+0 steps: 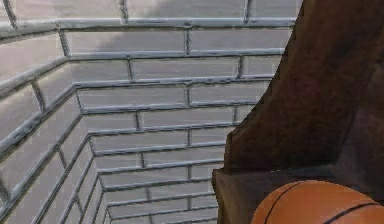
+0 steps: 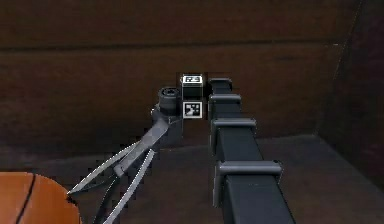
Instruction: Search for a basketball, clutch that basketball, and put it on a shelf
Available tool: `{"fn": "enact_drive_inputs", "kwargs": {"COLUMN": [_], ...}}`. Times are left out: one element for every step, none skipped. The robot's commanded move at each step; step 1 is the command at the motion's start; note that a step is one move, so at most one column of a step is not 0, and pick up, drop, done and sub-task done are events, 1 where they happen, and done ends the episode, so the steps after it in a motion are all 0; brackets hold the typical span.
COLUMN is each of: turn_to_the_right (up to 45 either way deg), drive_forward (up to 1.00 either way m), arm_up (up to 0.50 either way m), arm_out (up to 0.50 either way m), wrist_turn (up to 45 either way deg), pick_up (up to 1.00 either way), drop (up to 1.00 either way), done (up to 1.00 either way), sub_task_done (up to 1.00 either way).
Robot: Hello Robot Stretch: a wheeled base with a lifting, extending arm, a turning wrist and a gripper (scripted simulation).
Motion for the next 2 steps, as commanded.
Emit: {"fn": "enact_drive_inputs", "kwargs": {"turn_to_the_right": [0.0, 0.0], "drive_forward": [0.00, 0.00], "arm_up": [0.00, 0.00], "arm_out": [0.00, 0.00], "wrist_turn": [45.0, 45.0], "pick_up": [0.00, 0.00], "drop": [0.00, 0.00], "done": [0.00, 0.00], "sub_task_done": [0.00, 0.00]}}
